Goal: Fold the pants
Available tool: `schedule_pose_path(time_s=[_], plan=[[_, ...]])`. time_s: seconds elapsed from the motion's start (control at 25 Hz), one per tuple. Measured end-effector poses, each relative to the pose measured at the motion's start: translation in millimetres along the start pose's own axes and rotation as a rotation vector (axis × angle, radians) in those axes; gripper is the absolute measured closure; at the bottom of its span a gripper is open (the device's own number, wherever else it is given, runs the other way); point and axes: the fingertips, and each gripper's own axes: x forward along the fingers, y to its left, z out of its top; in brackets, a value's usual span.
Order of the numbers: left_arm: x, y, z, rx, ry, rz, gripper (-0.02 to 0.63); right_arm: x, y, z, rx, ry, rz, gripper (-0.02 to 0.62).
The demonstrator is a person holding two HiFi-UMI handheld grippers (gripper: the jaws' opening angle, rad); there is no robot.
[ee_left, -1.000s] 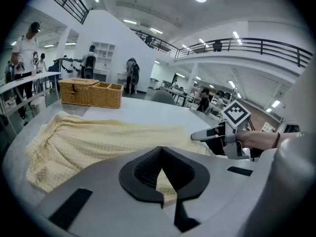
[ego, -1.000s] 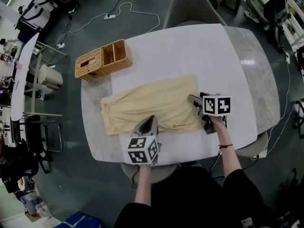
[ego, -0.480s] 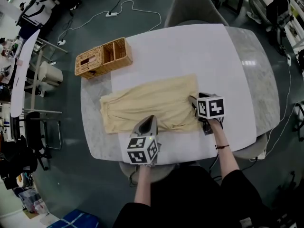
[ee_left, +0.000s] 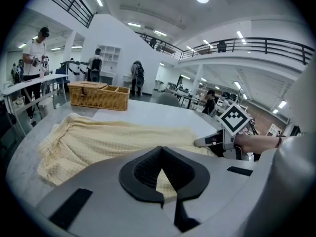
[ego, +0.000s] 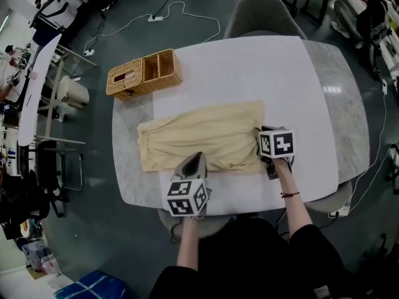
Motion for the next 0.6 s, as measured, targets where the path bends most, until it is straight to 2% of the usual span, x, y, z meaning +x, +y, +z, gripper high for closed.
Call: schedule_pose_path(time_s=[0.12,0.6], plan=[[-7,4,2,-0.001,-0.011,0.016,0.598,-2,3,2,0.028,-0.009,0.023,0.549],[-45,23,8,-0.002,-0.066,0.074,0.598,-27,14,19,0.066,-0.061,0.08,0.557]])
